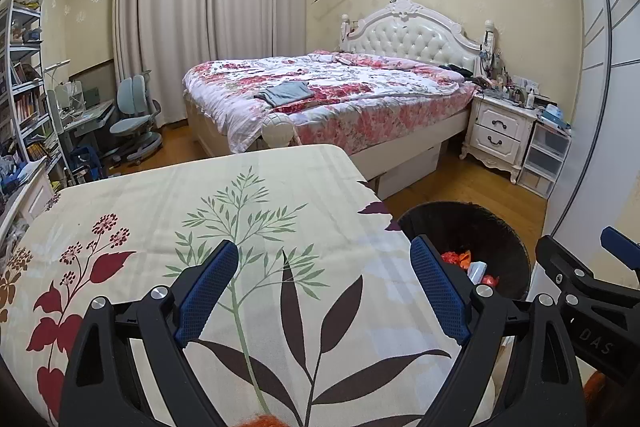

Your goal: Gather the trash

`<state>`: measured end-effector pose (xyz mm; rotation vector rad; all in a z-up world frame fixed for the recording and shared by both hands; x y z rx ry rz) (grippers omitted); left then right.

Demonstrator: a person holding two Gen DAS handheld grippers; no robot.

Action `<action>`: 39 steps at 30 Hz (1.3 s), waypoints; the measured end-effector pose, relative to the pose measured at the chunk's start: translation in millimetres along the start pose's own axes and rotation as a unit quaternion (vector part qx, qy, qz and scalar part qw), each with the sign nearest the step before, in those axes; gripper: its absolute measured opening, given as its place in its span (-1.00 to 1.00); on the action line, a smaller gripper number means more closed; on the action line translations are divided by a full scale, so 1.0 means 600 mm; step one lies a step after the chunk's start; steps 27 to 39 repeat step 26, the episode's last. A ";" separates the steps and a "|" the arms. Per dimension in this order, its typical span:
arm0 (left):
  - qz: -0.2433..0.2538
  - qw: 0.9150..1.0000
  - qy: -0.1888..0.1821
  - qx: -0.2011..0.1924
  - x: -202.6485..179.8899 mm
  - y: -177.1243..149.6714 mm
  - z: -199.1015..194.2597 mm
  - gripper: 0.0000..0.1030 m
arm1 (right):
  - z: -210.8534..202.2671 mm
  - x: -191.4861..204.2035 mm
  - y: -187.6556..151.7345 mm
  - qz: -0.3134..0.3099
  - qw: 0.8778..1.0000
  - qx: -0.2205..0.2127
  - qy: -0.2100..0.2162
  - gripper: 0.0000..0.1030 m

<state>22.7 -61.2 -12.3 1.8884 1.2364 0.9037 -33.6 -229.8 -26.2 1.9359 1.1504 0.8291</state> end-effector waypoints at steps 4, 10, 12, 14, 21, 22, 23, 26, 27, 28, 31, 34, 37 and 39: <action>0.000 1.000 -0.003 0.001 0.001 -0.001 0.000 0.70 | -0.001 -0.001 0.003 0.000 1.000 0.001 0.000 0.91; -0.004 1.000 -0.011 0.007 0.002 -0.003 0.004 0.70 | -0.002 -0.001 0.003 -0.001 1.000 0.001 0.000 0.91; -0.006 1.000 -0.013 0.007 0.002 -0.005 0.004 0.70 | -0.002 -0.001 0.003 0.000 1.000 0.001 0.000 0.91; -0.007 1.000 -0.014 0.007 0.003 -0.006 0.003 0.70 | -0.002 -0.001 0.003 0.001 1.000 0.001 0.000 0.91; -0.008 1.000 -0.001 0.017 0.018 -0.017 0.014 0.70 | 0.002 0.015 -0.001 -0.007 1.000 0.008 0.009 0.91; -0.012 1.000 0.001 0.022 0.025 -0.021 0.019 0.70 | 0.005 0.022 -0.002 -0.010 1.000 0.012 0.013 0.91; -0.016 0.999 0.006 0.028 0.035 -0.026 0.024 0.70 | 0.009 0.032 -0.004 -0.013 1.000 0.016 0.019 0.91; -0.027 0.998 0.025 0.047 0.074 -0.043 0.041 0.70 | 0.026 0.067 -0.009 -0.028 0.998 0.029 0.039 0.91; -0.027 0.998 0.025 0.047 0.074 -0.043 0.041 0.70 | 0.026 0.067 -0.009 -0.028 0.998 0.029 0.039 0.91; -0.027 0.998 0.025 0.047 0.074 -0.043 0.041 0.70 | 0.026 0.067 -0.009 -0.028 0.998 0.029 0.039 0.91; -0.027 0.998 0.025 0.047 0.074 -0.043 0.041 0.70 | 0.026 0.067 -0.009 -0.028 0.998 0.029 0.039 0.91; -0.027 0.998 0.025 0.047 0.074 -0.043 0.041 0.70 | 0.026 0.067 -0.009 -0.028 0.998 0.029 0.039 0.91; -0.027 0.998 0.025 0.047 0.074 -0.043 0.041 0.70 | 0.026 0.067 -0.009 -0.028 0.998 0.029 0.039 0.91; -0.027 0.998 0.025 0.047 0.074 -0.043 0.041 0.70 | 0.026 0.067 -0.009 -0.028 0.998 0.029 0.039 0.91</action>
Point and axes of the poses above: each gripper's, at about its wrist camera, not at the fingertips, and z roughly the way its jaws point, x to its left, y to its top, the point moved 4 cm from there along z, roughly the way its jaws point, and after that the axes turned 10 degrees about z, right-handed, at the moved point
